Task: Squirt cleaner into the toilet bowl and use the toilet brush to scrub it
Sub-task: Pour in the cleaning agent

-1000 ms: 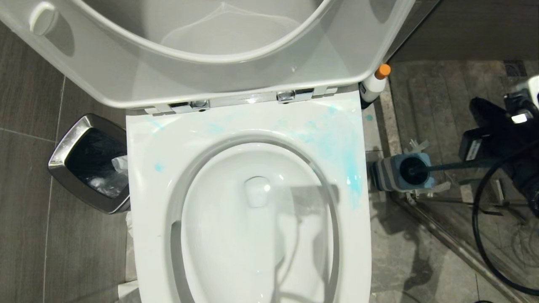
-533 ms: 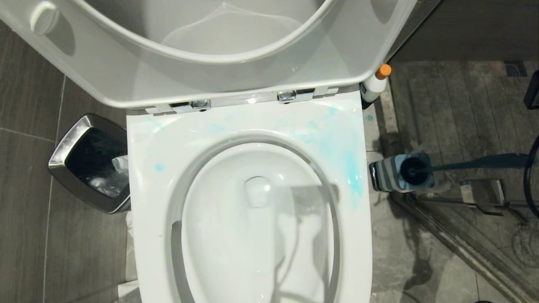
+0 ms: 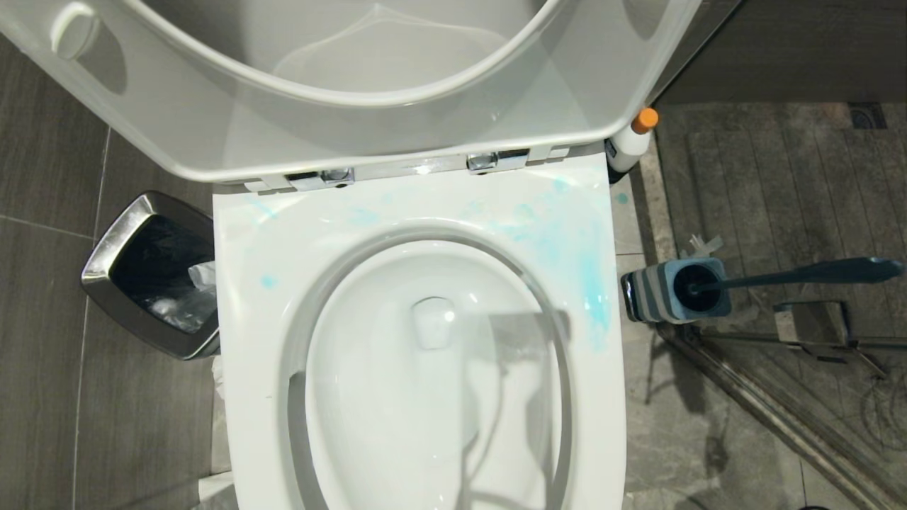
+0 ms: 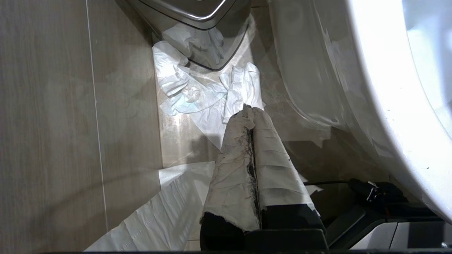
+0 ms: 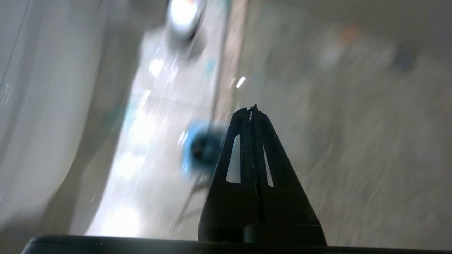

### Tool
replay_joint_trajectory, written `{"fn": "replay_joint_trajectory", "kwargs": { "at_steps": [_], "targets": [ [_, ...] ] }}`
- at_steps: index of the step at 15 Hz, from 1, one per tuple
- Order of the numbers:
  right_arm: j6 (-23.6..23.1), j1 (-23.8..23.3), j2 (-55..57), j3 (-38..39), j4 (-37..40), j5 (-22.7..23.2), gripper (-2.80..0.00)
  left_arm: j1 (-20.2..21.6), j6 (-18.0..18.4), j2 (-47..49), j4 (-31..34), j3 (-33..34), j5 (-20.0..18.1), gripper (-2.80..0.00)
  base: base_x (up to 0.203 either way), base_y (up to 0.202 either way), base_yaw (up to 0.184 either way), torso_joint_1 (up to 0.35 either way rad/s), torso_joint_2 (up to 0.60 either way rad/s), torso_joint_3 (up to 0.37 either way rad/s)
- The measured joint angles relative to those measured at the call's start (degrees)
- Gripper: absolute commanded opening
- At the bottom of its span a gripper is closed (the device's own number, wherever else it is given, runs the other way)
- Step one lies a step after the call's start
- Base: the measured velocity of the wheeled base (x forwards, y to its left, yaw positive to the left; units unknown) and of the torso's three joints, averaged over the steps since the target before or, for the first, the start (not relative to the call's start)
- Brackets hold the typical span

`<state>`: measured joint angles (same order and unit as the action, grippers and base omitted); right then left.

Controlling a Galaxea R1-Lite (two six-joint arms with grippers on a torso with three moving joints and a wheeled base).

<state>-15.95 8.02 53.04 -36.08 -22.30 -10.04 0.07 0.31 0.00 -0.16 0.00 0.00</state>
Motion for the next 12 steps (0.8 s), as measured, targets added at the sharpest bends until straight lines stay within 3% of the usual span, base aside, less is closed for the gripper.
{"fn": "replay_joint_trajectory", "kwargs": {
  "at_steps": [5,8,12],
  "targets": [
    [0.63,-0.40,-13.80,18.39,-1.54,5.60,-2.80,0.00,0.02,0.00,0.02,0.00,-0.01,-2.80,0.000,0.000,0.000,0.000,0.00,0.000],
    [0.66,-3.17,-24.91,27.80,0.02,8.18,-2.80,0.00,0.04,0.00,0.00,0.00,0.00,-2.80,0.000,0.000,0.000,0.000,0.00,0.000],
    [5.06,-7.74,-38.32,35.05,9.16,11.49,-2.80,0.00,0.03,0.00,0.02,0.00,0.00,-2.80,0.000,0.000,0.000,0.000,0.00,0.000]
  ]
}}
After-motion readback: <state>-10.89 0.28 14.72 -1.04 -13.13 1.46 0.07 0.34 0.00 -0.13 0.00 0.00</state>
